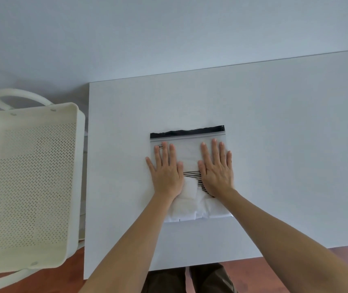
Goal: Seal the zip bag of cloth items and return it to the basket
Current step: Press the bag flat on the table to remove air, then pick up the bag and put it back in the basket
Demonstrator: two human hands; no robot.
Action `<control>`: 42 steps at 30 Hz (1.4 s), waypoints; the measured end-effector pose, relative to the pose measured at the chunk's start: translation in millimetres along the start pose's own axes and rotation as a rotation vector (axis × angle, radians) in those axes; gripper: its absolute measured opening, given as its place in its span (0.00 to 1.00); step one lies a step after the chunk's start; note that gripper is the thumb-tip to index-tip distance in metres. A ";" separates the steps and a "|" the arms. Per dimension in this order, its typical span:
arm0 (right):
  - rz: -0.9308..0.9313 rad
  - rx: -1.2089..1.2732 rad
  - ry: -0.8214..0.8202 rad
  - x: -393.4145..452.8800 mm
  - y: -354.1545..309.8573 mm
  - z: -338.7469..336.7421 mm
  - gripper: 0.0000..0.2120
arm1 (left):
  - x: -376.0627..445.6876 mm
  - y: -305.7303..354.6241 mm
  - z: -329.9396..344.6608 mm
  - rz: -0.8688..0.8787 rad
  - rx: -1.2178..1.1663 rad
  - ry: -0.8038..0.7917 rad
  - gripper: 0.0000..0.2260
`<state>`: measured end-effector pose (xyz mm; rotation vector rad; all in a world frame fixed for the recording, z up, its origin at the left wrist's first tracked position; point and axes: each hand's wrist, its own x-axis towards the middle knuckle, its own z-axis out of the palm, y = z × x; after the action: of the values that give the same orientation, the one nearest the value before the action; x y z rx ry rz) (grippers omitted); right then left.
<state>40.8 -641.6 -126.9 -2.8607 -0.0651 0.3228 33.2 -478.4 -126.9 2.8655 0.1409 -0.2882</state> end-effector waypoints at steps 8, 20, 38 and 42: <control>-0.156 -0.033 0.045 12.0 12.5 -3.6 0.27 | 14.0 11.0 -3.9 0.302 -0.031 -0.020 0.25; -0.080 -0.070 0.016 14.4 16.7 1.7 0.29 | 9.8 -6.2 -0.2 0.145 0.085 0.057 0.42; 0.111 0.371 0.130 -53.9 36.9 -28.6 0.17 | -61.6 -12.4 -29.4 -0.178 -0.351 0.080 0.21; 0.273 0.564 0.048 -57.3 29.1 -38.6 0.19 | -68.9 -8.8 -32.4 -0.302 -0.599 0.039 0.21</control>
<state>-6.0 -683.6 -86.0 -2.3102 0.3693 0.2713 -29.1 -466.3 -84.1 2.2495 0.5666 -0.2013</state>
